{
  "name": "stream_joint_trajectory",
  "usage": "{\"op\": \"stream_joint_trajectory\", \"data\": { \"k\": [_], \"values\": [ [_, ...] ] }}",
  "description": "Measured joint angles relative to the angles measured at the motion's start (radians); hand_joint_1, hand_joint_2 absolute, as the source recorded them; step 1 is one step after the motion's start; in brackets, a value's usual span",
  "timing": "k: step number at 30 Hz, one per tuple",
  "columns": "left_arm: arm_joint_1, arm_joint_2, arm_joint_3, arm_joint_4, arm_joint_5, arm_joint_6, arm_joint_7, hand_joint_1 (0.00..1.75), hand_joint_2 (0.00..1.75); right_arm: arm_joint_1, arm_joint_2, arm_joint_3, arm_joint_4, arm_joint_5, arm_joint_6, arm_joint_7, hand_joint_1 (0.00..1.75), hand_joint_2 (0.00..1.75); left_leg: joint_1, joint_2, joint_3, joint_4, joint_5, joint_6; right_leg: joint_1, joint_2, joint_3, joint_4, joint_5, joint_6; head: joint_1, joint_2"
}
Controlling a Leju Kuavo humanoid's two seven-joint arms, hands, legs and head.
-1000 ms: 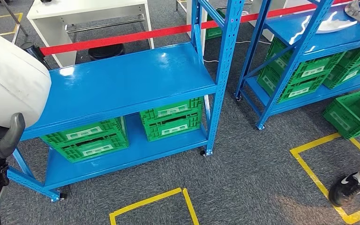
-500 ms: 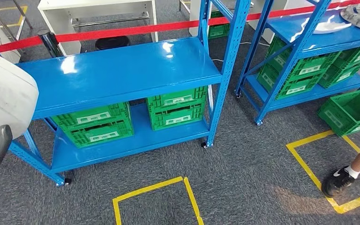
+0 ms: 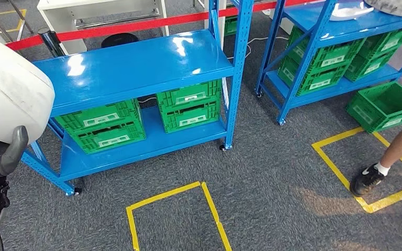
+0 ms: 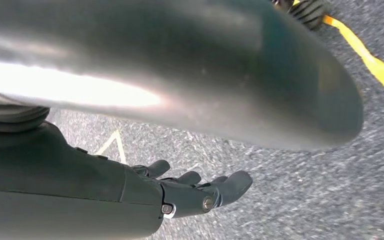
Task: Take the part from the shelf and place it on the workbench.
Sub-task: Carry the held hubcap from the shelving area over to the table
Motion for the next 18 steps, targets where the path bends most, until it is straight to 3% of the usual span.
{"op": "stream_joint_trajectory", "data": {
  "k": [1, 2, 3, 4, 6, 8, 10, 12, 13, 14, 16, 17, 18],
  "values": [
    [0.001, -0.001, -0.001, 0.000, -0.001, 0.000, 0.002, 1.75, 1.75, 0.000, 0.001, -0.004, 0.000, -0.004, -0.002, -0.002, 0.00, 0.00, 0.002, -0.001, -0.010, 0.063, -0.044, -0.005, 0.000, -0.001, -0.015, 0.001, 0.013, 0.000, -0.001, 0.000],
    [0.004, -0.002, -0.002, -0.001, -0.003, 0.000, 0.003, 1.75, 1.75, 0.000, 0.002, -0.008, 0.000, -0.007, -0.003, -0.003, 0.00, 0.00, 0.003, -0.001, -0.014, 0.118, -0.064, -0.009, 0.000, -0.002, -0.031, 0.003, 0.025, 0.001, -0.001, 0.000],
    [0.008, -0.002, -0.002, -0.003, -0.004, 0.001, 0.004, 1.75, 1.75, 0.001, 0.003, -0.011, 0.000, -0.008, -0.005, -0.002, 0.00, 0.00, 0.004, -0.001, -0.007, 0.152, -0.058, -0.011, -0.001, -0.002, -0.049, 0.006, 0.038, 0.002, -0.001, 0.000],
    [0.013, -0.002, -0.002, -0.008, -0.005, 0.002, 0.004, 1.75, 1.75, 0.001, 0.004, -0.014, 0.000, -0.006, -0.006, 0.000, 0.00, 0.00, 0.005, -0.001, 0.014, 0.155, -0.033, -0.013, -0.002, -0.003, -0.067, 0.010, 0.049, 0.005, -0.001, 0.000],
    [0.024, -0.001, 0.001, -0.022, -0.006, 0.003, 0.005, 1.75, 1.75, 0.002, 0.005, -0.016, 0.000, 0.002, -0.002, 0.003, 0.00, 0.00, 0.007, -0.001, 0.103, 0.064, 0.007, -0.014, -0.004, -0.003, -0.101, 0.022, 0.070, 0.013, -0.002, 0.000],
    [0.035, 0.001, 0.007, -0.040, -0.006, 0.004, 0.005, 1.75, 1.75, 0.002, 0.005, -0.016, 0.000, 0.003, 0.005, -0.006, 0.00, 0.00, 0.004, -0.003, 0.201, -0.074, -0.017, -0.007, -0.003, -0.002, -0.119, 0.032, 0.085, 0.024, -0.001, 0.000],
    [0.053, 0.004, 0.013, -0.060, -0.004, 0.005, 0.005, 1.75, 1.75, 0.002, 0.005, -0.019, -0.001, -0.004, 0.005, -0.015, 0.00, 0.00, -0.002, -0.005, 0.231, -0.131, -0.038, 0.012, -0.002, -0.002, -0.124, 0.031, 0.104, 0.035, -0.001, 0.000],
    [0.070, 0.003, 0.017, -0.072, -0.004, 0.005, 0.006, 1.75, 1.75, 0.005, 0.004, -0.022, -0.001, -0.008, 0.003, -0.013, 0.00, 0.00, -0.003, -0.004, 0.212, -0.129, -0.021, 0.032, -0.005, -0.001, -0.132, 0.030, 0.114, 0.048, -0.002, 0.000],
    [0.075, 0.001, 0.018, -0.075, -0.004, 0.005, 0.007, 1.75, 1.75, 0.006, 0.004, -0.023, -0.001, -0.006, 0.003, -0.008, 0.00, 0.00, -0.003, -0.003, 0.200, -0.129, -0.009, 0.041, -0.006, 0.000, -0.142, 0.043, 0.094, 0.055, -0.002, 0.000],
    [0.077, -0.002, 0.018, -0.077, -0.004, 0.004, 0.007, 1.75, 1.75, 0.008, 0.003, -0.024, 0.000, -0.002, 0.005, -0.003, 0.00, 0.00, -0.001, -0.002, 0.186, -0.129, 0.004, 0.049, -0.007, 0.001, -0.158, 0.078, 0.052, 0.061, -0.001, 0.000],
    [0.079, -0.009, 0.018, -0.077, -0.007, 0.003, 0.008, 1.75, 1.75, 0.007, 0.003, -0.025, 0.000, 0.006, 0.016, -0.002, 0.00, 0.00, -0.001, -0.002, 0.155, -0.128, 0.031, 0.057, -0.009, 0.002, -0.194, 0.200, -0.057, 0.068, 0.001, 0.000],
    [0.080, -0.012, 0.018, -0.076, -0.010, 0.003, 0.007, 1.75, 1.75, 0.007, 0.004, -0.025, 0.000, 0.009, 0.021, -0.007, 0.00, 0.00, -0.002, -0.002, 0.137, -0.126, 0.045, 0.058, -0.009, 0.003, -0.204, 0.263, -0.091, 0.070, 0.001, 0.000],
    [0.081, -0.014, 0.018, -0.074, -0.012, 0.003, 0.006, 1.75, 1.75, 0.006, 0.004, -0.025, 0.000, 0.009, 0.024, -0.013, 0.00, 0.00, -0.003, -0.002, 0.118, -0.124, 0.057, 0.058, -0.009, 0.003, -0.202, 0.304, -0.097, 0.070, 0.001, 0.000]
  ]
}}
